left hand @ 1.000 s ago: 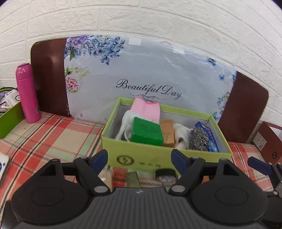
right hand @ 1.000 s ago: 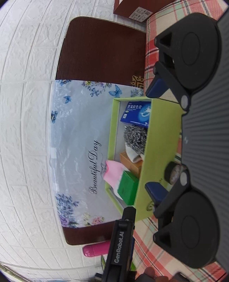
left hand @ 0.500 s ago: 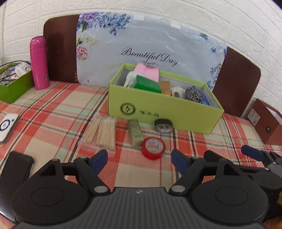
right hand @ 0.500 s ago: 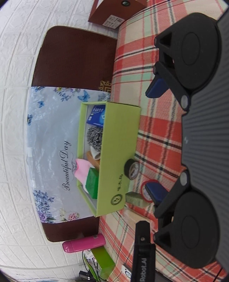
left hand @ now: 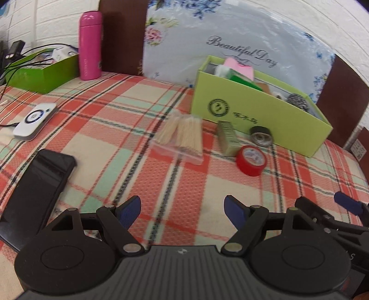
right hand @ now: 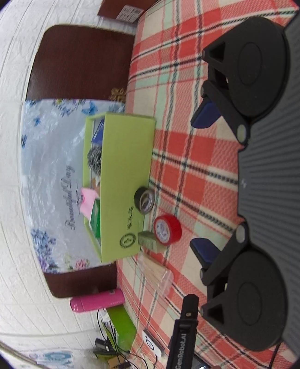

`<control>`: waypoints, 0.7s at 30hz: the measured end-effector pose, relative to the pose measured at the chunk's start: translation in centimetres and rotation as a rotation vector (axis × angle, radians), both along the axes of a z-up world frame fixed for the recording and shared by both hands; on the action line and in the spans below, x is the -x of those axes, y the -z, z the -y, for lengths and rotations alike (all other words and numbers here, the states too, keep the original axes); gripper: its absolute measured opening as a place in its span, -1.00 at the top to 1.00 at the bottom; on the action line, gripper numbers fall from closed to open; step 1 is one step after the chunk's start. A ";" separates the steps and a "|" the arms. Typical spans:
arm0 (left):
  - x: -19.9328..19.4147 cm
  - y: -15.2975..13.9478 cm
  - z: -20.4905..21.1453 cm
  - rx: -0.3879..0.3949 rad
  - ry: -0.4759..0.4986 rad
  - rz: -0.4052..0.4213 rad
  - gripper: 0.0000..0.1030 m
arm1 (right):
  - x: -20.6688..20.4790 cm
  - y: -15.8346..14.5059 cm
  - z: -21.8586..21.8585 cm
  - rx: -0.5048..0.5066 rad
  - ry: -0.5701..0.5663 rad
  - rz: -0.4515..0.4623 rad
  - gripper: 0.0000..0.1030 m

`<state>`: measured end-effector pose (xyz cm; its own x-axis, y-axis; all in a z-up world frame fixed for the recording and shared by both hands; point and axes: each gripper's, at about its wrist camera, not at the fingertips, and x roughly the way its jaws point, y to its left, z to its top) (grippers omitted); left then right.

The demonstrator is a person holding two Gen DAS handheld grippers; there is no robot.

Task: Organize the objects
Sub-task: 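Grasp red tape roll with right tool while left grasps toothpick bag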

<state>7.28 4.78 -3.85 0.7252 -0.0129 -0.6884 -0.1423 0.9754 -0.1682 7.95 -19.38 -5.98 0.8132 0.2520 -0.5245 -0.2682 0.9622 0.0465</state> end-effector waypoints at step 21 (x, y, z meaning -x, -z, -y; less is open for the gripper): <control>-3.4 -0.5 -1.7 0.024 -0.011 0.051 -0.60 | -7.4 2.4 -7.2 0.082 -0.187 -0.019 0.11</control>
<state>10.69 6.47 -3.30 0.7595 -0.0208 -0.6502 -0.1434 0.9695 -0.1985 15.35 -12.20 -8.34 0.7461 0.3535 -0.5642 -0.4423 0.8966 -0.0232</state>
